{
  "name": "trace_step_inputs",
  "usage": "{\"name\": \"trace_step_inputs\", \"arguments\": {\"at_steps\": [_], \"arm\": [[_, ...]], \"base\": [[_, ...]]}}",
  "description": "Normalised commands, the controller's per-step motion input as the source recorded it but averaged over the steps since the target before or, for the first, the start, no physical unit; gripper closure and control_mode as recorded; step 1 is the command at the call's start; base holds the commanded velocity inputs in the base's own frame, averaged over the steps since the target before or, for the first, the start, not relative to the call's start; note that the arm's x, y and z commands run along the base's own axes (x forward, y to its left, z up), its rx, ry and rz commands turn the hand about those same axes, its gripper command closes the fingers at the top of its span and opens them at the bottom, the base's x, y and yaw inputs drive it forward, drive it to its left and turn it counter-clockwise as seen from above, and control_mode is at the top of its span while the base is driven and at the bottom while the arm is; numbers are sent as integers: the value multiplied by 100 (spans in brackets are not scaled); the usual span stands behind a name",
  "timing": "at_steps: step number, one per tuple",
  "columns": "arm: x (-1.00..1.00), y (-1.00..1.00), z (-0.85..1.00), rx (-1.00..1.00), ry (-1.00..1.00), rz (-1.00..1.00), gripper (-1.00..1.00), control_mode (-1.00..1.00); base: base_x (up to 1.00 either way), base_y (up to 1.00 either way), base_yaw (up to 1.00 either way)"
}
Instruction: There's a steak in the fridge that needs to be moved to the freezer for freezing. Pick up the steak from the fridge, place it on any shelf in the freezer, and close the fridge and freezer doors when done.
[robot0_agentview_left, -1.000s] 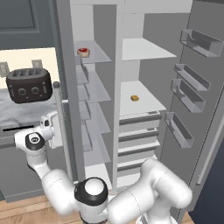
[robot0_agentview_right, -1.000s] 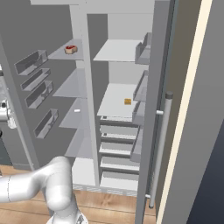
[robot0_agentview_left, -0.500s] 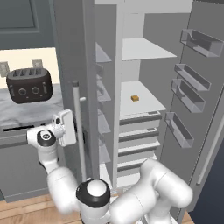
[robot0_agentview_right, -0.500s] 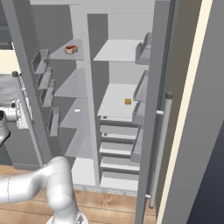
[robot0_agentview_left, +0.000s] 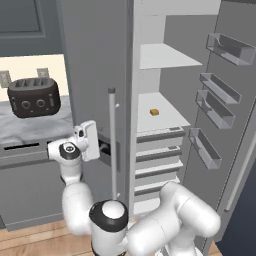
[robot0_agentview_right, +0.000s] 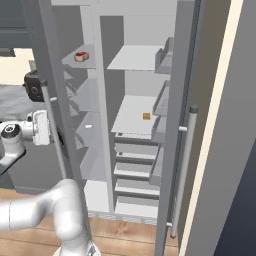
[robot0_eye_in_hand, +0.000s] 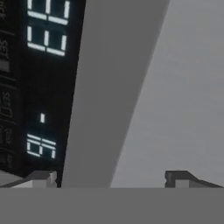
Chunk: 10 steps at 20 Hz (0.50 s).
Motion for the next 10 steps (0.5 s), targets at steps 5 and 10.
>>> {"name": "trace_step_inputs", "arguments": {"at_steps": [5, 10], "arm": [[27, -49, 0, 5, -6, 4, -100, -100], [22, -46, 0, 9, -3, 10, -100, -100]], "base": [[0, 0, 0], [0, 0, 0]]}}
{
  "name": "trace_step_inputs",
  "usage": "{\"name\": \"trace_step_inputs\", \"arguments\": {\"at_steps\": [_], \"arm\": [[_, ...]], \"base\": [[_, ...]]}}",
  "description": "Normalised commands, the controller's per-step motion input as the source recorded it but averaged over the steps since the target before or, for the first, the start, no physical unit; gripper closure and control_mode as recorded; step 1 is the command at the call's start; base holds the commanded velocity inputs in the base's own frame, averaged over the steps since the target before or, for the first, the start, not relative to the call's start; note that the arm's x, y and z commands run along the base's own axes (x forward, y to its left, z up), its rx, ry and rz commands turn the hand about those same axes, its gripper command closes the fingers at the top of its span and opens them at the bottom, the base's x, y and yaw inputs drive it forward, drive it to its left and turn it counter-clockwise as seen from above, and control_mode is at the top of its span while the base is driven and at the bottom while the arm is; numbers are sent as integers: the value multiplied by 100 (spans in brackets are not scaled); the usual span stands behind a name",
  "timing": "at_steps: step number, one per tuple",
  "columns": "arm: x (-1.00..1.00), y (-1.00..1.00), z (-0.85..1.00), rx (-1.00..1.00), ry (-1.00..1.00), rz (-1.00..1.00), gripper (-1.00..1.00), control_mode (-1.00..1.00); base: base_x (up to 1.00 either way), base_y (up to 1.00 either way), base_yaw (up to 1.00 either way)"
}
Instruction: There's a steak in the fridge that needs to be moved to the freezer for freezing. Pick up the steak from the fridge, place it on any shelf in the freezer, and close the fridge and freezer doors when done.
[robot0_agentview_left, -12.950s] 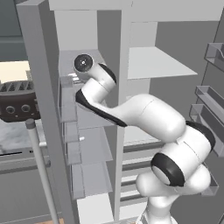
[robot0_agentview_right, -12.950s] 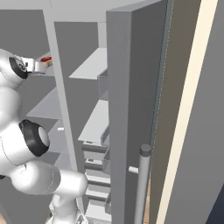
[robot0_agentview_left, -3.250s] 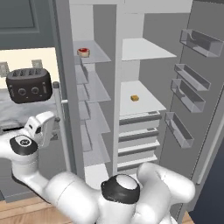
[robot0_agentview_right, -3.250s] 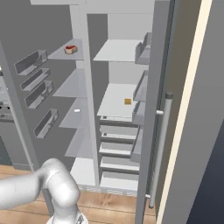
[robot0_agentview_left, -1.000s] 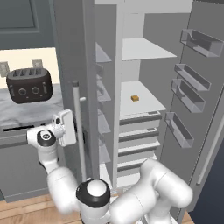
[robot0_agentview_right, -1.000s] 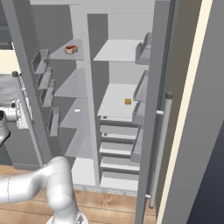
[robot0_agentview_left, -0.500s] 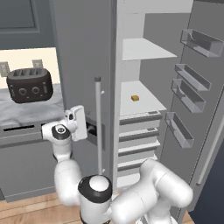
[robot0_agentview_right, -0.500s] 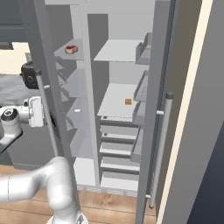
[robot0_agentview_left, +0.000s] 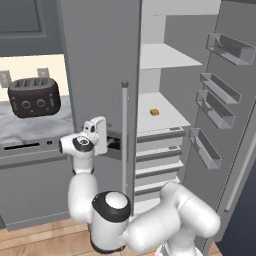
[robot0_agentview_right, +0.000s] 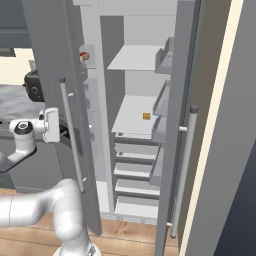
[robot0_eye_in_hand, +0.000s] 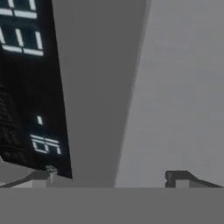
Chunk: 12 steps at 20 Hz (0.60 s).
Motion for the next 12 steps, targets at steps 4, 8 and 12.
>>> {"name": "trace_step_inputs", "arguments": {"at_steps": [4, 8, 12], "arm": [[35, -56, 0, 12, 0, 13, -100, -100], [49, -54, 0, 11, 0, 17, -100, -100], [46, -51, 0, 9, -4, 18, -100, -100]], "base": [[0, 0, 0], [0, 0, 0], [0, 0, 0]]}}
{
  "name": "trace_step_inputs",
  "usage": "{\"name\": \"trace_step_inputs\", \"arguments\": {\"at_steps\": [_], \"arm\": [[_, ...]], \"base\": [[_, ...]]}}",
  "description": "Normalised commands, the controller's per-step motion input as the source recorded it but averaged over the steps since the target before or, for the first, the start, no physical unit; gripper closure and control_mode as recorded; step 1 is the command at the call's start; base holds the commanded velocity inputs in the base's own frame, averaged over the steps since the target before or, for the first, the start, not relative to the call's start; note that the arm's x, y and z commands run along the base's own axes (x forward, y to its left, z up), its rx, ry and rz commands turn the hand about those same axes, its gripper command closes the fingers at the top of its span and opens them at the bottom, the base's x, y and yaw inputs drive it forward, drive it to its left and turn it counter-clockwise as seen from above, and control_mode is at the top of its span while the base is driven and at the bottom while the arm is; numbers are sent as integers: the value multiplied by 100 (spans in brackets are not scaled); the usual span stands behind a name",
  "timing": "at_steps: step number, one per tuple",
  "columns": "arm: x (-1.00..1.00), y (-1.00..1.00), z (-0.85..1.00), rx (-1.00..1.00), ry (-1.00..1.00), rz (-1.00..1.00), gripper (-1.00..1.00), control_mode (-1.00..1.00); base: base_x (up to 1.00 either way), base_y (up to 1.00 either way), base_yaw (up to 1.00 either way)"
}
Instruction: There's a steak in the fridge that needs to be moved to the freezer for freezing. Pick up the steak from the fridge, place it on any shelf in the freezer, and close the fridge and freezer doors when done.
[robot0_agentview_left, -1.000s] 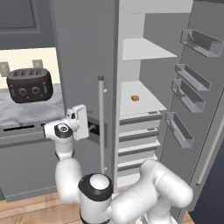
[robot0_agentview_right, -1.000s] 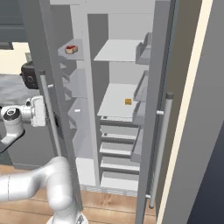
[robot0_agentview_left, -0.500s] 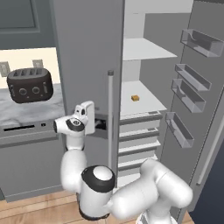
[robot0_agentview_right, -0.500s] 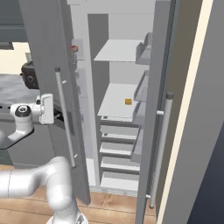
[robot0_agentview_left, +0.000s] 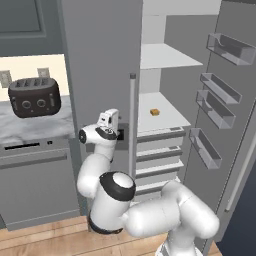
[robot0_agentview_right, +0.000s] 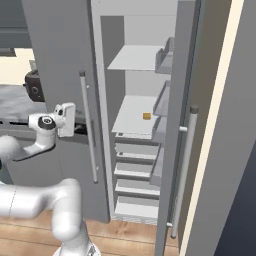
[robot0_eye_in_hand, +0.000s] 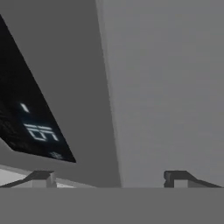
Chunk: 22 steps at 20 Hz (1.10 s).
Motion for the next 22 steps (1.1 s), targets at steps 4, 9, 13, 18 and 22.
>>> {"name": "trace_step_inputs", "arguments": {"at_steps": [4, 9, 13, 18, 22], "arm": [[45, -47, 0, 8, -5, 19, -100, -100], [34, -40, 0, 6, -6, 18, -100, -100], [3, -14, 1, 2, -5, 16, -100, -100], [4, -8, 1, 0, -1, 13, -100, -100], [-28, 1, 1, 0, -7, 6, -100, -100]], "base": [[0, 0, 0], [0, 0, 0], [0, 0, 0], [0, 0, 0], [0, 0, 0]]}}
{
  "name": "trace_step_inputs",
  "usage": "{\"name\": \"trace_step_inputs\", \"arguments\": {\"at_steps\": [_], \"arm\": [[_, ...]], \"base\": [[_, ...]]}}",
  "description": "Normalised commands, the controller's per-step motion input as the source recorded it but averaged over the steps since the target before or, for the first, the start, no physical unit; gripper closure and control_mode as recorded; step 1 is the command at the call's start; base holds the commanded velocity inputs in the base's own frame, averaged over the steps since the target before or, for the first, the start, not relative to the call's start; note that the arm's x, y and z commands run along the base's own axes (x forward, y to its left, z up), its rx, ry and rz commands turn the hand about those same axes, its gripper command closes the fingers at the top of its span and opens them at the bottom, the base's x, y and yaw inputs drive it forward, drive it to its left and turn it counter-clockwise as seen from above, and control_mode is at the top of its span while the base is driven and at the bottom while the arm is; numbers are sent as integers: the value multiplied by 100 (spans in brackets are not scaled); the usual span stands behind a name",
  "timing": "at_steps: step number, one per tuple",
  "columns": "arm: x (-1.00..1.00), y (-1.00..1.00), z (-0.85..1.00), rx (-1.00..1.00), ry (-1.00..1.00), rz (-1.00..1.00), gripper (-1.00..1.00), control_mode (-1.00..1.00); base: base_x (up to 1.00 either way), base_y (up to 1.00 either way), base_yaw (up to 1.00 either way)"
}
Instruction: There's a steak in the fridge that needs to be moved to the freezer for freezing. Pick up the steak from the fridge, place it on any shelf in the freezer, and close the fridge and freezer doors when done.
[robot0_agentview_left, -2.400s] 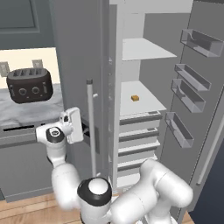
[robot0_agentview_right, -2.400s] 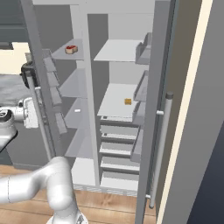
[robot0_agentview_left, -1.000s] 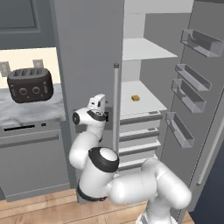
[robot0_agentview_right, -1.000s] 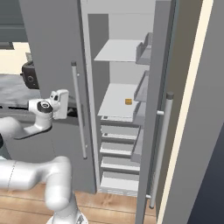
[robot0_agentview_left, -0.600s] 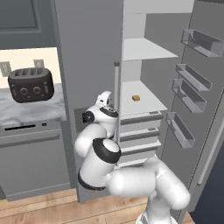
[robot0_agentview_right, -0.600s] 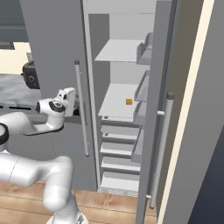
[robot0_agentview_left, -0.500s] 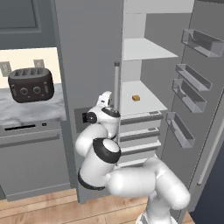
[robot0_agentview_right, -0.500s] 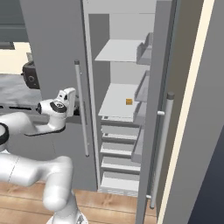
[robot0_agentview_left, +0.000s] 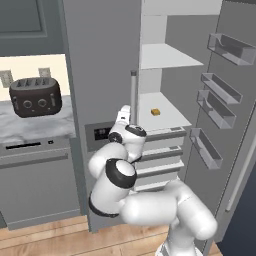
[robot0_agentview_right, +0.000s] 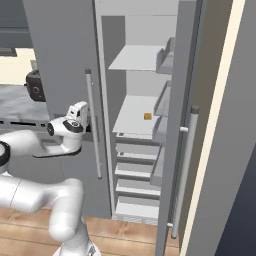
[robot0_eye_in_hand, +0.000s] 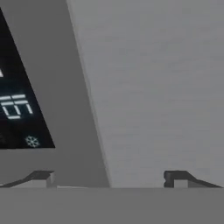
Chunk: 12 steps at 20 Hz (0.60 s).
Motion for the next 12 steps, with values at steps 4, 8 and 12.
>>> {"name": "trace_step_inputs", "arguments": {"at_steps": [4, 8, 12], "arm": [[-76, 16, 22, 0, -12, 0, -100, -100], [-74, 33, 31, 0, -8, 0, -100, -100], [-50, 13, 33, 0, -1, 0, -100, -100]], "base": [[0, 0, 0], [0, 0, 0], [0, 0, 0]]}}
